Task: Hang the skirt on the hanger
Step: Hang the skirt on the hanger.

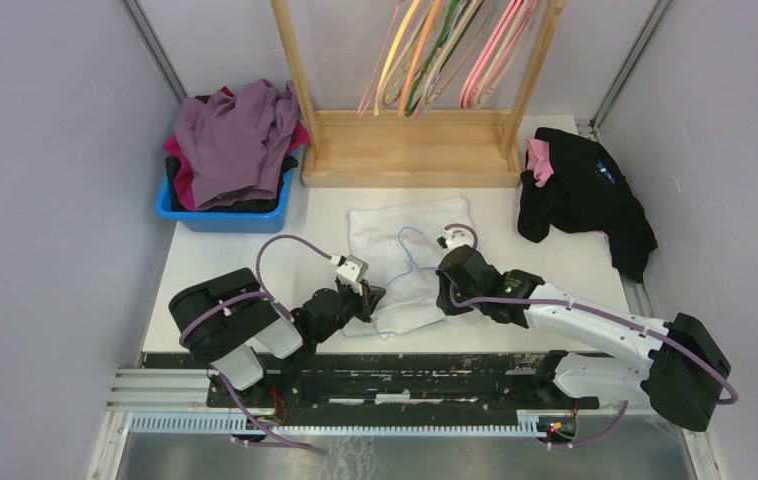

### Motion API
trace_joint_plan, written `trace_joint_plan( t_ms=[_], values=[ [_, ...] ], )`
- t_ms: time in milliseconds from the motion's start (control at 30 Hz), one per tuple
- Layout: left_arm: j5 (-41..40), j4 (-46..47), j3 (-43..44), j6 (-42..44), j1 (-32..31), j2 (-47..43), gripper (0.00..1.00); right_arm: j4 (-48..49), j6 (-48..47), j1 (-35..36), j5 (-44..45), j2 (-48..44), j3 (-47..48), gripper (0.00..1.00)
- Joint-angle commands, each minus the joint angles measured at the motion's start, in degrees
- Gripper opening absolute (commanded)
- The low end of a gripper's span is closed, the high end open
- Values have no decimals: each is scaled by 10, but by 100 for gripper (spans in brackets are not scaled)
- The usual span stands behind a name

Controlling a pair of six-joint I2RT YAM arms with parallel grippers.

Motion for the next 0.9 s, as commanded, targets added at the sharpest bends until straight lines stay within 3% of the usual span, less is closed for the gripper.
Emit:
trace_joint_plan(
  t_ms=[0, 367, 867],
  values=[
    [-42, 19, 11, 39, -3, -11, 4, -23, -12, 2, 9, -25, 34, 7],
    [-91, 3, 17, 58, -7, -12, 4, -61, -20, -9, 17, -58, 61, 1],
    [-170, -34, 44, 107, -7, -23, 3, -101, -39, -57, 25, -54, 59, 1]
  ],
)
